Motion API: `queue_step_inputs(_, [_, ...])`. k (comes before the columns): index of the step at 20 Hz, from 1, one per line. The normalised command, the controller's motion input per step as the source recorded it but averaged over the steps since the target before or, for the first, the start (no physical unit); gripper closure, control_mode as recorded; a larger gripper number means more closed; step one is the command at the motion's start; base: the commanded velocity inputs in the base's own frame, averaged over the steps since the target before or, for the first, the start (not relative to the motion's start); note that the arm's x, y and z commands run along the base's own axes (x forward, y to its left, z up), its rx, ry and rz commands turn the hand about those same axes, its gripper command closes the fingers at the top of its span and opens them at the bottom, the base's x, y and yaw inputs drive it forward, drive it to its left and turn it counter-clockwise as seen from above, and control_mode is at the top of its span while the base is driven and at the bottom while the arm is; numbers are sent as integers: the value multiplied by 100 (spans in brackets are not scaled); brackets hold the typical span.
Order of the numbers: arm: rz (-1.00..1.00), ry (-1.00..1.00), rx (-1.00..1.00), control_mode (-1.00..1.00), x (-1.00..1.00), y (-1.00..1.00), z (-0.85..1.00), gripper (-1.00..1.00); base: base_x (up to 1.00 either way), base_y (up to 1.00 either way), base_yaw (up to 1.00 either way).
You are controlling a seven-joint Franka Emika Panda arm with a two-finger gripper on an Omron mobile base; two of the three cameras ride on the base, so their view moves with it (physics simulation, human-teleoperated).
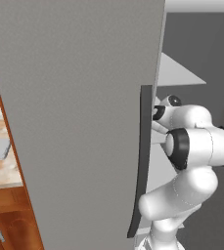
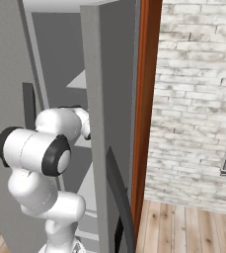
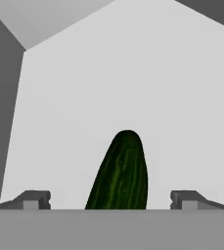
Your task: Take the avocado and cucumber out of the freezer and place them in the tupperware container on the counter. Then put the tupperware containing the vegetables back in the freezer.
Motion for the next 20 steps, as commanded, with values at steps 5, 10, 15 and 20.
queue_step_inputs(5, [0, 5, 0, -100, -19, 40, -60, 100, 0, 0, 0])
queue_step_inputs(10, [0, 1, 0, -100, -11, 28, -43, 100, 0, 0, 0])
queue_step_inputs(15, [0, 0, 0, -100, -26, 13, -10, 100, 0, 0, 0])
queue_step_inputs(20, [0, -15, 0, -100, -86, -1, 21, 100, 0, 0, 0])
